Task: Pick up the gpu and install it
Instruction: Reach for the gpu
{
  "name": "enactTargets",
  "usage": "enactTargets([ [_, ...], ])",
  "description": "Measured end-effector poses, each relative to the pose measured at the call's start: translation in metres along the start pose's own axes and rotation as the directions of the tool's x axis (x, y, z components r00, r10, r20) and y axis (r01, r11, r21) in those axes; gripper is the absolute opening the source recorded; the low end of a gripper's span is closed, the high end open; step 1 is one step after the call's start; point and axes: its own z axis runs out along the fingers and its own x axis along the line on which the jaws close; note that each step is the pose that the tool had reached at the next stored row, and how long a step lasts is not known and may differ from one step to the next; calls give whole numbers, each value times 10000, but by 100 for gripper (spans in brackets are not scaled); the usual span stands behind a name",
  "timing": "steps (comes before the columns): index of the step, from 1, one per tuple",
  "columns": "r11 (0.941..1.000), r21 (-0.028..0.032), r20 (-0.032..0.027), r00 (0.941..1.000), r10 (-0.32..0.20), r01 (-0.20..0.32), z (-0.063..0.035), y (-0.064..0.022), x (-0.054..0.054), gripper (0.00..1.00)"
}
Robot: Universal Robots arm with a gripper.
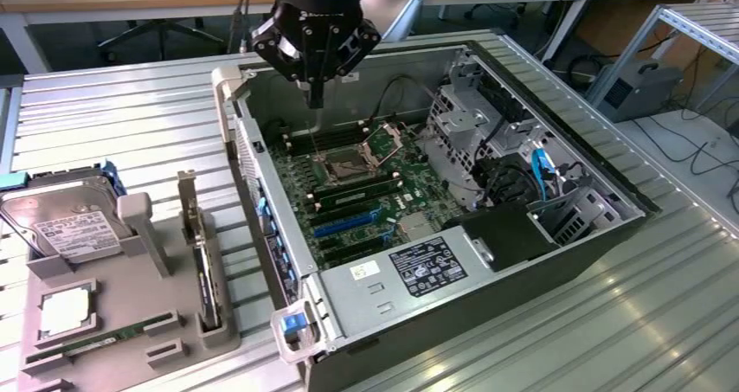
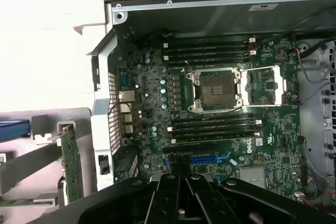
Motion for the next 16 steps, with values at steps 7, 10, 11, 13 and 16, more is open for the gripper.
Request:
enactTargets([
  [7,10000,0,1,10000,-1,1,-14,-40,528,11],
  [10,10000,0,1,10000,0,0,-20,-56,747,11],
  [11,10000,1,0,10000,0,0,-22,-61,811,11],
  [13,10000,0,0,10000,0,0,-25,-70,927,11],
  [16,10000,0,1,10000,-1,1,-28,-79,1044,11],
])
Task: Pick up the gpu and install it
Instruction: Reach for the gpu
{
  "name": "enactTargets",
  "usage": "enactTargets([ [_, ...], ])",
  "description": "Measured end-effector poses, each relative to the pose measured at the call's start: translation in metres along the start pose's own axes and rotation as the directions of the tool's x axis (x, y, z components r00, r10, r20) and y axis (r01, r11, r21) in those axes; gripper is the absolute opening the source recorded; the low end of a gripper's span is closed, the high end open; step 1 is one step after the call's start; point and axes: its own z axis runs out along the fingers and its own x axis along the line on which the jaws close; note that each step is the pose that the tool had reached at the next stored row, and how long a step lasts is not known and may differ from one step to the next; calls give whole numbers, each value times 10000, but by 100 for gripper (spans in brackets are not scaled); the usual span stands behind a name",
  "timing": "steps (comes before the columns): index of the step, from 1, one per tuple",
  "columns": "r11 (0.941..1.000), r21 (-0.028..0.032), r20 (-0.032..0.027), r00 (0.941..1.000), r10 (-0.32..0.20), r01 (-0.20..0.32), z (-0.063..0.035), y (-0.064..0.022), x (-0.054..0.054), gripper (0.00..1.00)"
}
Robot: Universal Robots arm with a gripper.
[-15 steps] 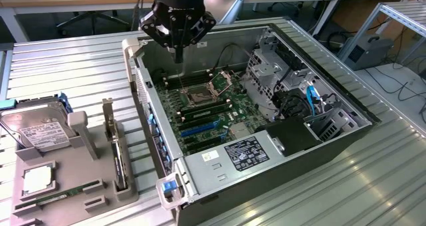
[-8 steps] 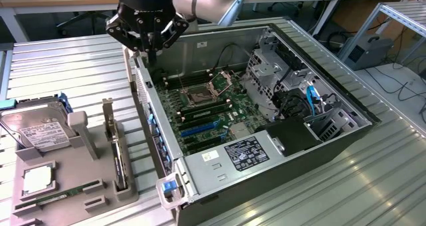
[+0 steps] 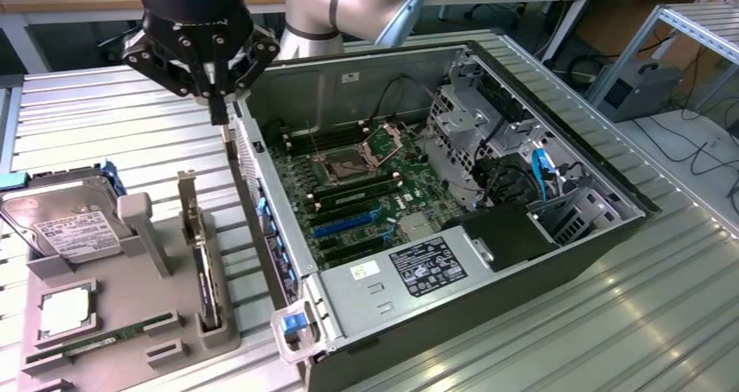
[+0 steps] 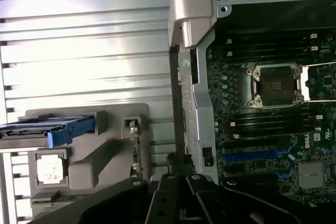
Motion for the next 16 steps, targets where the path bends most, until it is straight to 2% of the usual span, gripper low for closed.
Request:
enactTargets([
  [4,10000,1,-1,10000,0,0,-8,-19,259,11],
  [8,10000,0,-1,10000,-1,1,-8,-22,294,11],
  [11,10000,1,-1,10000,1,-1,-11,-29,381,11],
  [14,10000,1,-1,10000,0,0,-12,-32,393,11],
  [16,10000,1,-2,10000,0,0,-14,-76,412,11],
])
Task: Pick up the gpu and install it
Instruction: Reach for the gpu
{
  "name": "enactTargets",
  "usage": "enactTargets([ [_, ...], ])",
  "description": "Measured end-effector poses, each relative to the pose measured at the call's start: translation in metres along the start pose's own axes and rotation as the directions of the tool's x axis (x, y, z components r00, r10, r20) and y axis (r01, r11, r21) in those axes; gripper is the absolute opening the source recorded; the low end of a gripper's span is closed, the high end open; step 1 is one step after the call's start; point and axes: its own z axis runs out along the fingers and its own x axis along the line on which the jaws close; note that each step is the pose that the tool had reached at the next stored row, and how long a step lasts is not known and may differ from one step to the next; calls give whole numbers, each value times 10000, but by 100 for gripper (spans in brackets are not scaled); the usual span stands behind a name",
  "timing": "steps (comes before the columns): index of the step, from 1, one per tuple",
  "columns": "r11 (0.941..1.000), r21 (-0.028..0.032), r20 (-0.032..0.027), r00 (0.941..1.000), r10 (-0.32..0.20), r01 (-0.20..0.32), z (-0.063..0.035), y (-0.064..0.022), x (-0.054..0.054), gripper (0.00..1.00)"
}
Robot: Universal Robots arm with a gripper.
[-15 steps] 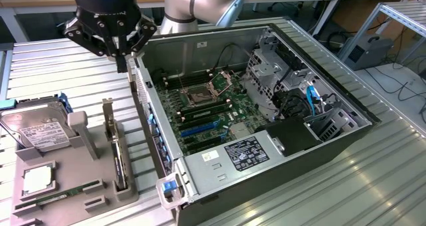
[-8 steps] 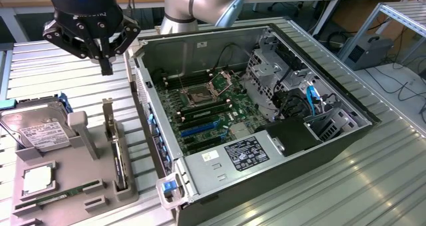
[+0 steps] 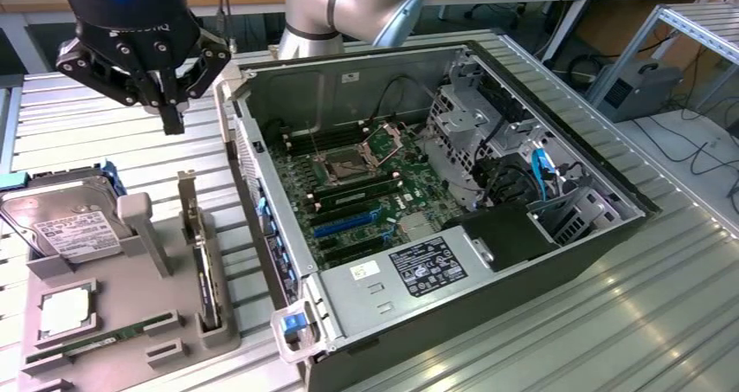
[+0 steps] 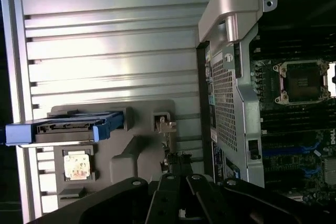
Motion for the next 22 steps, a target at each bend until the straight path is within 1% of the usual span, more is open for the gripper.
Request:
enactTargets([
  [2,10000,0,1,10000,1,-1,-6,-122,29,11],
  [5,10000,-1,1,10000,0,0,-9,-196,39,11],
  [9,10000,0,0,10000,0,0,-21,-442,36,11],
  [11,10000,1,0,10000,1,-1,-27,-595,33,11],
  [12,10000,-1,1,10000,0,0,-29,-652,32,11],
  [14,10000,1,0,10000,0,0,-34,-740,32,11],
  [15,10000,-1,1,10000,0,0,-36,-810,35,11],
  [16,10000,0,1,10000,0,0,-38,-860,38,11],
  [22,10000,-1,2,10000,0,0,-42,-991,54,11],
])
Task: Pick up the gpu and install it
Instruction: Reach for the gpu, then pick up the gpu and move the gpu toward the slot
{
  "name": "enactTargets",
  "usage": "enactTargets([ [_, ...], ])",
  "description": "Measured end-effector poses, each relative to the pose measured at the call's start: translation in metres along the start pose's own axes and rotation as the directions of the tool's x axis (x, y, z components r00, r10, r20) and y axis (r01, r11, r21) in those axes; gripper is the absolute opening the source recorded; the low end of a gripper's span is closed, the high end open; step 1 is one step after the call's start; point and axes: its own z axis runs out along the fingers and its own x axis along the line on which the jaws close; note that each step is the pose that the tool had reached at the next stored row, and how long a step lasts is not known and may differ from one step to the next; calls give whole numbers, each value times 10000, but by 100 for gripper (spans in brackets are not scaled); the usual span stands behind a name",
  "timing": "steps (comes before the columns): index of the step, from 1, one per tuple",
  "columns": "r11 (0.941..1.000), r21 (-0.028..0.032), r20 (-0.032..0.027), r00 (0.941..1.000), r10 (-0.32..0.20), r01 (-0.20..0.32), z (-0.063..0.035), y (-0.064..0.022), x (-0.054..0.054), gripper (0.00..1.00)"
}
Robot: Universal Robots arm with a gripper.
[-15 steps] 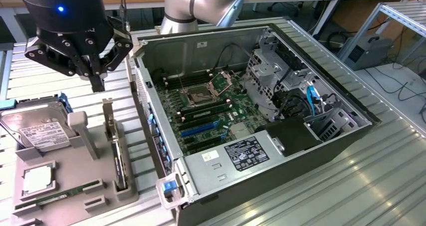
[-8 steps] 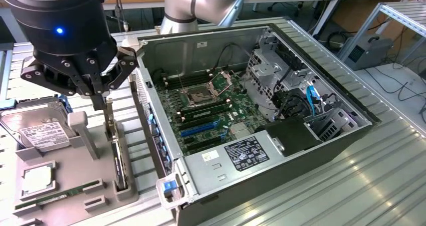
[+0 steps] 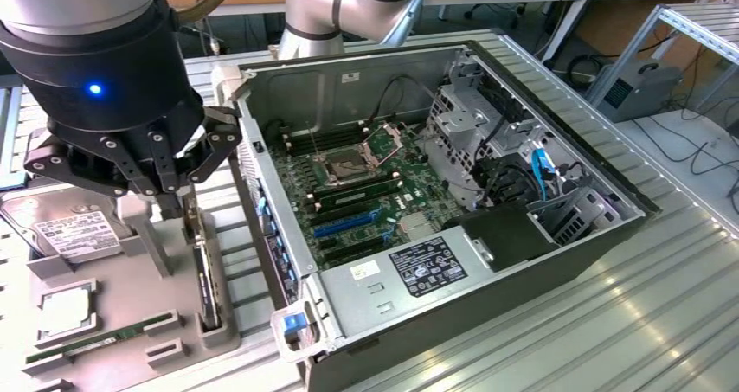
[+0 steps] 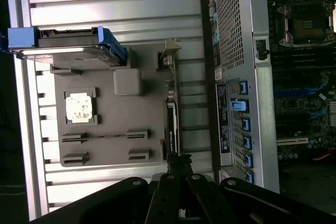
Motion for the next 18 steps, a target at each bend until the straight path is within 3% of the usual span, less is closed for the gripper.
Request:
enactTargets([
  [2,10000,1,-1,10000,2,-2,-2,-37,6,11],
  [16,10000,1,0,10000,0,0,-1,-38,5,11],
  [18,10000,0,0,10000,0,0,-1,-38,5,24],
])
